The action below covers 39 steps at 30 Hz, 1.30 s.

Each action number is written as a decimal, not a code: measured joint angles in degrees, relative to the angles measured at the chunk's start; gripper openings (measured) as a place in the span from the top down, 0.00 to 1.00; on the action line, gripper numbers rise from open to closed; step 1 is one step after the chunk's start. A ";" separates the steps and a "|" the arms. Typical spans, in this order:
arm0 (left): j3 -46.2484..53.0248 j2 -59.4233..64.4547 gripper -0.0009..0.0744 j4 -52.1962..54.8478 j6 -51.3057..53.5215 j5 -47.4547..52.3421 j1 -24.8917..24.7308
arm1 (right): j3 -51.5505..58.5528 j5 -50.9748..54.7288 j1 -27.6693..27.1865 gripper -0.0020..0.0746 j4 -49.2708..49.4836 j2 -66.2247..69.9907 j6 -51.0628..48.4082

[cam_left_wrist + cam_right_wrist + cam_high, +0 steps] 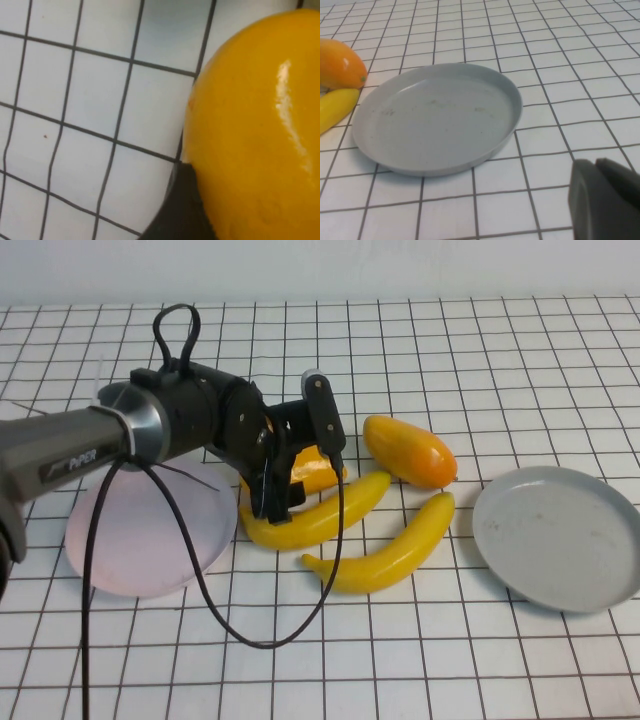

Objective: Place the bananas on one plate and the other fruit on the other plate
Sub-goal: Put one type of fruit in the left plate

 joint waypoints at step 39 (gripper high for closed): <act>27.15 -24.03 0.30 19.54 -64.04 2.25 11.15 | 0.00 0.00 0.00 0.99 0.00 0.00 0.00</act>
